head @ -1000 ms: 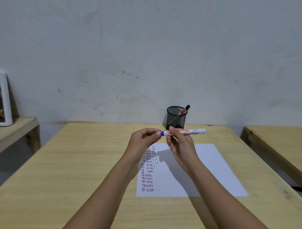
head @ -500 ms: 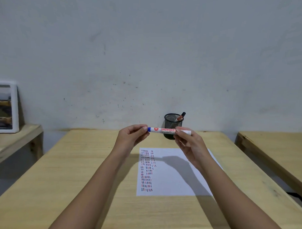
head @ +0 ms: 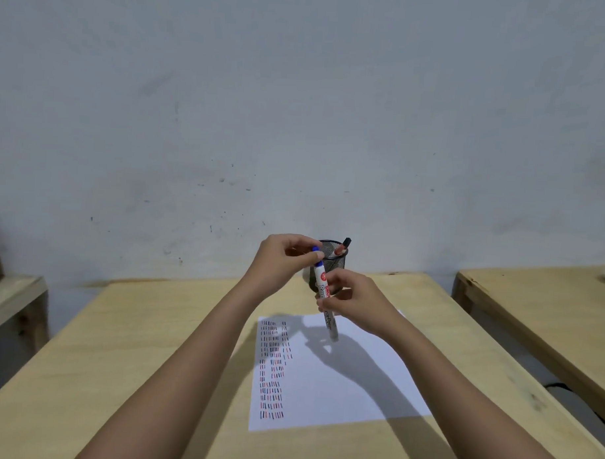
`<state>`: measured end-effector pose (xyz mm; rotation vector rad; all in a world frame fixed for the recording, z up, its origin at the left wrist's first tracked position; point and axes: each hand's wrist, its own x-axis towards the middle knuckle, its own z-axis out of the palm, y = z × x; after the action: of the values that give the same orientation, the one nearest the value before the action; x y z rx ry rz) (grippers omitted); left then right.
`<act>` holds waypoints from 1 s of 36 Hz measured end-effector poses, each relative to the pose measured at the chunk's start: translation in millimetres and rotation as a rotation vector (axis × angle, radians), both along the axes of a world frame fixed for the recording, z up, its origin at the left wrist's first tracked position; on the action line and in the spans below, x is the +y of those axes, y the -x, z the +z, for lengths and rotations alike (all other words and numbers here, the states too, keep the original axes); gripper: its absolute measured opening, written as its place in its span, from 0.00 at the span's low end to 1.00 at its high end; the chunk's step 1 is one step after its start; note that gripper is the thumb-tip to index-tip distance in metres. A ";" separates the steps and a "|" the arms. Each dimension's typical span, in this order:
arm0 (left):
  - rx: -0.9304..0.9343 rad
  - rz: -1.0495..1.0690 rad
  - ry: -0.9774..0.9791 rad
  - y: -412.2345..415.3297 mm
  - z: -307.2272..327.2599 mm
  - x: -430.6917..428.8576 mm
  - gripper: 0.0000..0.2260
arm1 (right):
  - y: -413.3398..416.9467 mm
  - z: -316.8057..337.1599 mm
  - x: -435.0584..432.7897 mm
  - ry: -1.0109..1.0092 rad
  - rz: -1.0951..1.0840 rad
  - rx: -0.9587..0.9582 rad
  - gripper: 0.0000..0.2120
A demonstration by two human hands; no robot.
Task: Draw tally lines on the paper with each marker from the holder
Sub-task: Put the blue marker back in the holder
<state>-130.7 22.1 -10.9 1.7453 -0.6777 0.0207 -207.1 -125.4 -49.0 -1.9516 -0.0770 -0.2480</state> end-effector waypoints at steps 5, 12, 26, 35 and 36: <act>-0.002 -0.034 -0.046 -27.2 1.1 -17.8 0.08 | -24.4 9.9 -21.8 0.048 -0.049 -0.022 0.13; -0.071 0.143 -0.225 -73.3 -25.3 -36.8 0.14 | -73.1 35.1 -61.2 -0.020 -0.222 -0.245 0.11; 0.179 0.082 -0.094 -122.9 -114.4 -88.5 0.27 | -168.9 13.7 -107.6 -0.239 -0.248 -0.184 0.04; 0.179 0.079 0.011 -135.8 -129.3 -89.7 0.27 | -185.4 -4.9 -112.7 -0.039 -0.194 -0.010 0.06; 0.180 0.075 0.008 -135.9 -129.3 -89.4 0.28 | -186.0 -4.8 -112.6 -0.020 -0.194 0.006 0.06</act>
<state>5.2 -67.3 -140.3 1.7395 -0.4801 -0.0814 -21.1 -238.0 -53.7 -1.9414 0.1197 -0.3690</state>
